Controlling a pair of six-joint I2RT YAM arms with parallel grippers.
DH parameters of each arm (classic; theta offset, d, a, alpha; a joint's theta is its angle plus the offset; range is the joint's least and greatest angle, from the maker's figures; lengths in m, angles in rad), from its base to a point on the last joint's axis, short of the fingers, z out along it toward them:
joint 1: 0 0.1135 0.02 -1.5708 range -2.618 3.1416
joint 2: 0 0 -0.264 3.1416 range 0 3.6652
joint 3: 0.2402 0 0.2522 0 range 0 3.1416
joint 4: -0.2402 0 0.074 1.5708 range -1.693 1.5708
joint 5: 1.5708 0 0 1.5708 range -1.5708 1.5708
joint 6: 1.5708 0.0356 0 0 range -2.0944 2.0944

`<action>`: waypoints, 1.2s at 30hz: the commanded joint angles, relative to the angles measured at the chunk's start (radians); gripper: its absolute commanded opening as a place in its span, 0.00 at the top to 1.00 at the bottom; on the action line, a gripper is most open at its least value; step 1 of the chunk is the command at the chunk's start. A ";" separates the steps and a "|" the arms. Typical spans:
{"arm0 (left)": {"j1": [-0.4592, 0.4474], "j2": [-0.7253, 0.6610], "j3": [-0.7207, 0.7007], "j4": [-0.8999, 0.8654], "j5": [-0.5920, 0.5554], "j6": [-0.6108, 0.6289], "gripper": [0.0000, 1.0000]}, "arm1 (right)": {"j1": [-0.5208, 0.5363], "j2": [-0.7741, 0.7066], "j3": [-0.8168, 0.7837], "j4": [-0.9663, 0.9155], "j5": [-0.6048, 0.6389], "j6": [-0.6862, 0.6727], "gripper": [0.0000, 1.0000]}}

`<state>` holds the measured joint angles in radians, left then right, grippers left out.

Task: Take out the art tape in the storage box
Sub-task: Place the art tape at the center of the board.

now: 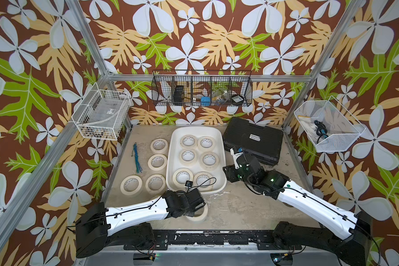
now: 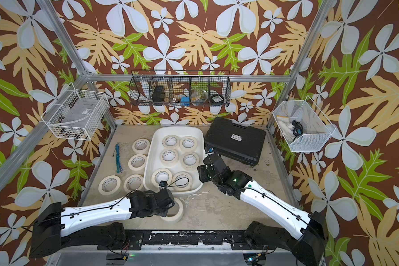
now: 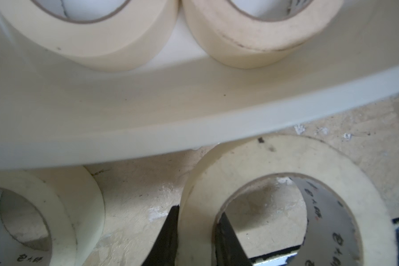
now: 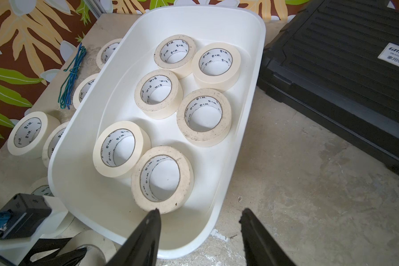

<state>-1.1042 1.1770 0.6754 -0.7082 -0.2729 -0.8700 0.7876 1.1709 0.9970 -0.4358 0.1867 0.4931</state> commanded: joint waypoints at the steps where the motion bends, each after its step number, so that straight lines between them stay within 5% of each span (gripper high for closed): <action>1: -0.001 -0.008 -0.019 -0.012 -0.057 -0.122 1.00 | -0.004 0.007 -0.009 0.028 -0.009 -0.006 0.41; 11: -0.001 0.012 -0.071 -0.066 -0.144 -0.297 1.00 | -0.006 0.029 -0.013 0.040 -0.027 -0.003 0.41; 24: -0.001 0.006 -0.094 -0.081 -0.203 -0.362 1.00 | -0.011 0.043 -0.022 0.052 -0.040 -0.001 0.41; 31: 0.000 0.013 -0.089 -0.086 -0.203 -0.360 0.87 | -0.012 0.051 -0.024 0.057 -0.045 -0.001 0.41; 34: 0.000 0.018 -0.091 -0.084 -0.203 -0.353 0.69 | -0.013 0.053 -0.027 0.060 -0.046 -0.001 0.41; 36: -0.002 0.022 -0.091 -0.088 -0.204 -0.351 0.67 | -0.015 0.053 -0.033 0.064 -0.047 -0.001 0.40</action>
<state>-1.1046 1.1938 0.5816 -0.7815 -0.4541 -1.2247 0.7731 1.2232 0.9699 -0.3920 0.1375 0.4934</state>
